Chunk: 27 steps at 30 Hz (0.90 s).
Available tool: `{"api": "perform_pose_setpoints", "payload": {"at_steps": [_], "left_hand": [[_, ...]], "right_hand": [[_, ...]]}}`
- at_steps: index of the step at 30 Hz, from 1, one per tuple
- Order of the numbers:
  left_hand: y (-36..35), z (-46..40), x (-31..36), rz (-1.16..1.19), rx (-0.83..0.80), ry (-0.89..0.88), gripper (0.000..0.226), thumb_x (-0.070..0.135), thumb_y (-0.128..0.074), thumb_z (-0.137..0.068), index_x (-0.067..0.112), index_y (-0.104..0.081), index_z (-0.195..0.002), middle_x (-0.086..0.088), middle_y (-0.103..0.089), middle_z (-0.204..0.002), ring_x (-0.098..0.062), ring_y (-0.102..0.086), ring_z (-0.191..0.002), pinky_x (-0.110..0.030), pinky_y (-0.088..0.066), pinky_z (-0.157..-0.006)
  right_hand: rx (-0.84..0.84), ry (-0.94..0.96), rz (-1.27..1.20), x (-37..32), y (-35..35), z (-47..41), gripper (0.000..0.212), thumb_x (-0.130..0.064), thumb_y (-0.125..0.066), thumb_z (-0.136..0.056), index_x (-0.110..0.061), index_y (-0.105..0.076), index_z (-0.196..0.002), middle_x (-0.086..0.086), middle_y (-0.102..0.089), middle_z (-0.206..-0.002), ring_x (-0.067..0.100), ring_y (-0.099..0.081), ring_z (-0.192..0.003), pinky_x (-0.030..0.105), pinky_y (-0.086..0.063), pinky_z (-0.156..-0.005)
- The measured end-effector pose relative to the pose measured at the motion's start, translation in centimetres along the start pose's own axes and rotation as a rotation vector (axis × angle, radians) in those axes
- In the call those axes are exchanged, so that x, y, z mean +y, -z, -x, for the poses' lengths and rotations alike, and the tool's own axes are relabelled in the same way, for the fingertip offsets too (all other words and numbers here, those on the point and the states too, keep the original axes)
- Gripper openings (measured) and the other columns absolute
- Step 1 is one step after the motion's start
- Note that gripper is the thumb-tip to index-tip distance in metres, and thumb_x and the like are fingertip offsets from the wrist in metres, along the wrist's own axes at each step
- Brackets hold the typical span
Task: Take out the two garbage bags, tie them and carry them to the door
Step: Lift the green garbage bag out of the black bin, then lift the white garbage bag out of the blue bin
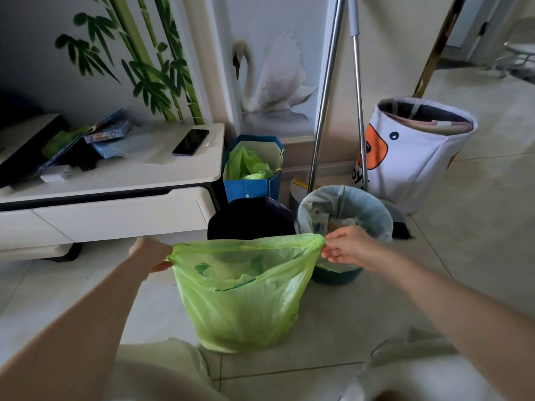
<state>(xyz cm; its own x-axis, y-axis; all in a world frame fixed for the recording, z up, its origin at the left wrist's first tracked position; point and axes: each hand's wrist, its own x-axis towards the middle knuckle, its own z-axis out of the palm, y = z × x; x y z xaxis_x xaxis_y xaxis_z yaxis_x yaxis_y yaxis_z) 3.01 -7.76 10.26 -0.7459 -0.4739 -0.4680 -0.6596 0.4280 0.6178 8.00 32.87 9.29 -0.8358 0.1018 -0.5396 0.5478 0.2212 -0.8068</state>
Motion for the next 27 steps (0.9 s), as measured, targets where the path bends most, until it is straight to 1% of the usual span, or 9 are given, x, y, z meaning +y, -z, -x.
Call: {"api": "perform_pose_setpoints", "payload": {"at_steps": [3,6,10,14,17,20,22,25,27], "left_hand": [[-1.5,0.9,0.0,-0.419,0.108,-0.224,0.013,0.008,-0.057,-0.082,0.0,-0.064,-0.09,-0.02,-0.065,-0.093,-0.033,-0.06,-0.084,-0.034,-0.05,-0.072],[-3.9,2.1,-0.1,-0.607,0.152,-0.468,0.03,0.01,-0.059,-0.08,0.001,-0.061,-0.109,-0.019,-0.065,-0.107,-0.036,-0.057,-0.103,-0.037,-0.048,-0.078],[-8.1,4.0,1.9,-0.635,0.084,-0.668,0.036,0.012,-0.059,-0.078,0.01,-0.062,-0.114,-0.013,-0.065,-0.115,-0.033,-0.058,-0.105,-0.04,-0.051,-0.079],[-12.5,6.4,4.0,-0.485,-0.034,-0.813,0.035,0.012,-0.057,-0.082,0.01,-0.064,-0.116,-0.009,-0.066,-0.116,-0.027,-0.061,-0.105,-0.034,-0.05,-0.085],[-15.6,7.8,5.4,-0.403,-0.125,-0.816,0.031,0.013,-0.059,-0.082,0.011,-0.065,-0.112,-0.008,-0.069,-0.109,-0.024,-0.062,-0.1,-0.03,-0.048,-0.083],[-18.0,8.4,6.8,-0.363,-0.185,-0.77,0.026,0.015,-0.059,-0.083,0.013,-0.068,-0.108,-0.006,-0.071,-0.102,-0.024,-0.063,-0.095,-0.03,-0.05,-0.081],[-19.5,8.3,7.8,-0.332,-0.215,-0.693,0.02,0.016,-0.057,-0.084,0.009,-0.071,-0.098,-0.012,-0.072,-0.095,-0.029,-0.066,-0.087,-0.034,-0.056,-0.074],[-21.9,8.0,9.1,-0.187,-0.369,-0.466,0.02,0.01,-0.056,-0.084,-0.004,-0.07,-0.082,-0.024,-0.072,-0.082,-0.037,-0.071,-0.076,-0.047,-0.061,-0.069],[-24.5,7.7,9.4,-0.205,-0.404,-0.45,0.022,0.012,-0.056,-0.085,-0.004,-0.068,-0.076,-0.02,-0.072,-0.078,-0.035,-0.07,-0.072,-0.045,-0.061,-0.069]], "right_hand": [[-0.007,0.017,-0.082,-0.3,1.2,0.3,0.017,-0.008,-0.06,-0.089,-0.005,-0.06,-0.106,0.017,-0.073,-0.092,0.026,-0.073,-0.084,0.034,-0.059,-0.073],[0.044,0.014,-0.093,-0.2,2.9,0.3,0.017,-0.009,-0.056,-0.092,-0.005,-0.061,-0.108,0.017,-0.073,-0.093,0.028,-0.071,-0.087,0.037,-0.058,-0.078],[0.088,-0.102,-0.004,0.1,5.9,-0.5,0.017,-0.013,-0.054,-0.093,-0.005,-0.058,-0.108,0.013,-0.07,-0.089,0.025,-0.067,-0.073,0.032,-0.056,-0.064],[0.139,-0.174,0.083,0.5,8.8,-1.2,0.017,-0.017,-0.058,-0.089,-0.008,-0.061,-0.103,0.01,-0.071,-0.089,0.026,-0.065,-0.072,0.03,-0.053,-0.061],[0.168,-0.22,0.146,1.8,9.9,-1.5,0.018,-0.02,-0.057,-0.087,-0.006,-0.059,-0.099,0.008,-0.066,-0.08,0.023,-0.059,-0.061,0.029,-0.047,-0.058],[0.181,-0.265,0.181,2.9,10.7,-1.9,0.02,-0.024,-0.057,-0.088,-0.008,-0.056,-0.1,0.009,-0.065,-0.082,0.019,-0.055,-0.054,0.028,-0.048,-0.057],[0.18,-0.268,0.17,3.2,11.0,-2.3,0.021,-0.025,-0.056,-0.088,-0.009,-0.054,-0.102,0.01,-0.064,-0.087,0.019,-0.054,-0.055,0.027,-0.048,-0.055],[0.178,-0.3,0.124,4.1,11.0,-3.1,0.027,-0.028,-0.058,-0.088,-0.012,-0.051,-0.108,0.01,-0.06,-0.091,0.02,-0.054,-0.06,0.028,-0.05,-0.056],[0.161,-0.355,0.084,5.0,11.0,-4.3,0.035,-0.028,-0.058,-0.088,-0.015,-0.049,-0.119,0.011,-0.058,-0.1,0.021,-0.057,-0.067,0.029,-0.051,-0.057]]}}
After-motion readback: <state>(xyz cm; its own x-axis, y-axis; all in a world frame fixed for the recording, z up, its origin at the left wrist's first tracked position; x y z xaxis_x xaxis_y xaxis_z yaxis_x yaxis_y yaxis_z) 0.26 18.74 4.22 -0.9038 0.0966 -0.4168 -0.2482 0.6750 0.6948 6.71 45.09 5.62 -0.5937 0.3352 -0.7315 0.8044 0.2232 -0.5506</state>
